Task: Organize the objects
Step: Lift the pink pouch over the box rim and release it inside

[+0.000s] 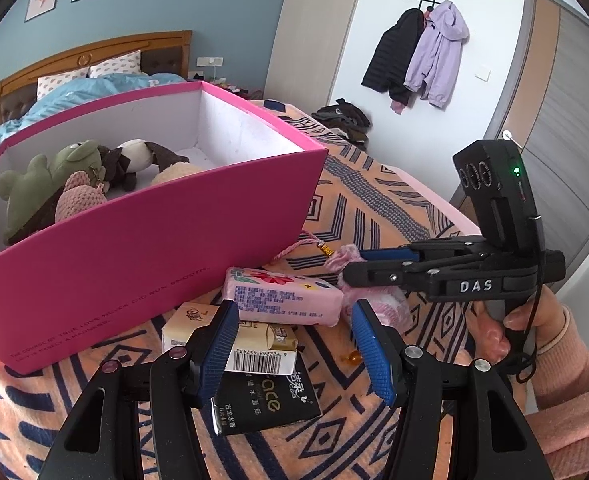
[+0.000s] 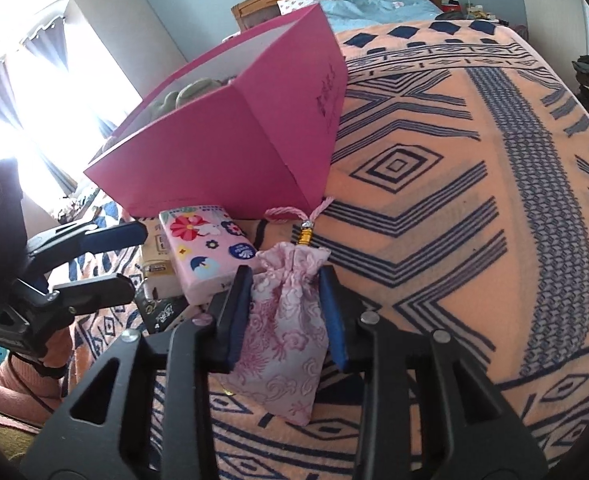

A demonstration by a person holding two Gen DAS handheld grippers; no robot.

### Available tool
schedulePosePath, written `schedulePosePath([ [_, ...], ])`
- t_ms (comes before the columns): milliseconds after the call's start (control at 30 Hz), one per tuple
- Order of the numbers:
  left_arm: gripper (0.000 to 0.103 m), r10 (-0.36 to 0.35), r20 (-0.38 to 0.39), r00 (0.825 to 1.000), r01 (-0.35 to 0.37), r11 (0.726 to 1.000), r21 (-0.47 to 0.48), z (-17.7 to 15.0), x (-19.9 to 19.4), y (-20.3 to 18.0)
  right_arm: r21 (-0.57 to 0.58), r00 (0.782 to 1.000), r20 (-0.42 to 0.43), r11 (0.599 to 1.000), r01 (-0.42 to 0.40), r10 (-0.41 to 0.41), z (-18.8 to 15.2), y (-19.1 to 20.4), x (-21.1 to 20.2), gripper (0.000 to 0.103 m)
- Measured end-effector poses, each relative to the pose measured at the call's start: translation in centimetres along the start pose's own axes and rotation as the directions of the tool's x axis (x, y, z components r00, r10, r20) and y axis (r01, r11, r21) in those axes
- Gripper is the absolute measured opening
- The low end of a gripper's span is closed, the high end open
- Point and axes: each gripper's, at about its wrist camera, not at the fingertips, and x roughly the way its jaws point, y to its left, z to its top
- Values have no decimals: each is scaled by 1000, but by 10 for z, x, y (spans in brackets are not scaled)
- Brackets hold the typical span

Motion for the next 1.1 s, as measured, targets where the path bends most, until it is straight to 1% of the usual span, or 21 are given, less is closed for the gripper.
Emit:
schedulePosePath([
  [333, 60, -40, 0, 999, 40, 999, 24, -1, -5, -14, 16, 998, 65, 1000, -16, 15, -1, 1, -27, 36],
  [500, 60, -89, 4, 996, 89, 995, 34, 0, -10, -23, 11, 996, 83, 1000, -28, 27, -1, 6, -33, 35],
  [600, 60, -102, -6, 995, 102, 994, 47, -1, -8, -28, 2, 995, 92, 999, -49, 48, -1, 9, -36, 34],
  [633, 60, -113, -11, 994, 113, 992, 48, -2, -7, -29, 0, 994, 92, 999, -53, 52, -1, 10, -36, 34],
  [667, 60, -132, -19, 991, 133, 990, 44, -2, -5, -31, -1, 993, 92, 997, -74, 74, -1, 11, -37, 33],
  [700, 60, -141, -22, 990, 142, 989, 42, -3, -5, -31, 1, 990, 94, 995, -105, 104, -1, 13, -39, 33],
  [733, 60, -148, -23, 989, 148, 988, 41, -3, -4, -32, 1, 988, 97, 993, -118, 117, -1, 14, -40, 33],
  [867, 60, -193, -17, 981, 193, 981, 30, -3, -9, -32, -3, 977, 130, 986, -168, 167, 0, 17, -51, 30],
  [900, 60, -202, -14, 979, 202, 979, 29, -3, -10, -32, -5, 975, 144, 985, -173, 172, 1, 18, -55, 30],
  [967, 60, -218, -8, 976, 218, 975, 30, -2, -13, -32, -17, 975, 158, 988, -153, 154, 3, 21, -60, 30],
  [1100, 60, -251, -6, 968, 251, 967, 33, 0, -16, -36, -31, 971, 171, 986, -163, 166, 6, 28, -64, 30],
])
